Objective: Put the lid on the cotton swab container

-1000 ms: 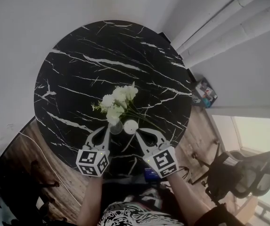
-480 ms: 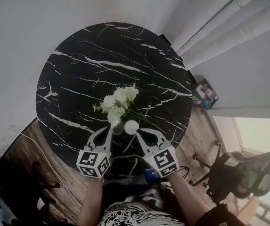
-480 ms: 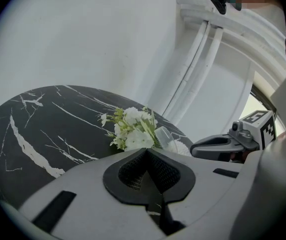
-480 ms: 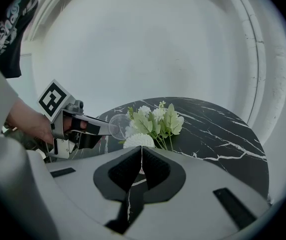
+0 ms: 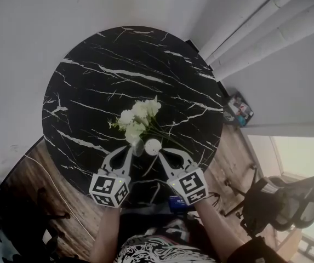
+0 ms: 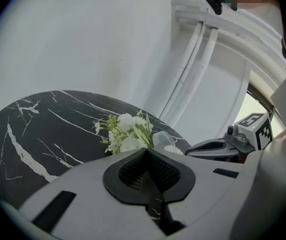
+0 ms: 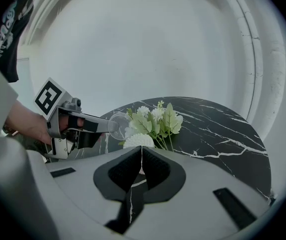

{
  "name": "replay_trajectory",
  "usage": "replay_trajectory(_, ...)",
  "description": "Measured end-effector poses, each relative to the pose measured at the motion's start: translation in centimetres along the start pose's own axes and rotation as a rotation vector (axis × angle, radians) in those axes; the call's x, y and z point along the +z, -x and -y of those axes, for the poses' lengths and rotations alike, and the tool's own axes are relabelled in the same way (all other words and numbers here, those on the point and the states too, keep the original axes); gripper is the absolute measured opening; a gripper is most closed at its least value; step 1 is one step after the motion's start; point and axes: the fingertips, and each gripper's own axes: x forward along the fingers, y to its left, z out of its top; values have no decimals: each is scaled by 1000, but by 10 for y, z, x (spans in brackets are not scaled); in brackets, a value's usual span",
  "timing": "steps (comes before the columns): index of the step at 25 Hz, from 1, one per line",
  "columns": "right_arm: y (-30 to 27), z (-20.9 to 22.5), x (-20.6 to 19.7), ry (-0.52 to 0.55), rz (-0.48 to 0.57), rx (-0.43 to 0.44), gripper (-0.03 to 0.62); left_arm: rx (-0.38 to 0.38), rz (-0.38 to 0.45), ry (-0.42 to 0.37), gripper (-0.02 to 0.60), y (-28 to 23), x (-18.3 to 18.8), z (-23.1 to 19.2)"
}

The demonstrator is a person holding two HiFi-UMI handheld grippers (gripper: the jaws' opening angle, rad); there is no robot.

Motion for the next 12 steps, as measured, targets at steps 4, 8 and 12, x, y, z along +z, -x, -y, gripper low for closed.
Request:
replay_trajectory(4, 0, 0, 0, 6, -2, 1, 18, -10, 1, -18, 14, 0, 2, 5)
replay_trajectory(8, 0, 0, 0, 3, -1, 5, 18, -24, 1, -23, 14, -2, 4, 11)
replay_trajectory(12, 0, 0, 0, 1, 5, 10, 18, -31, -1, -23, 14, -6, 3, 14)
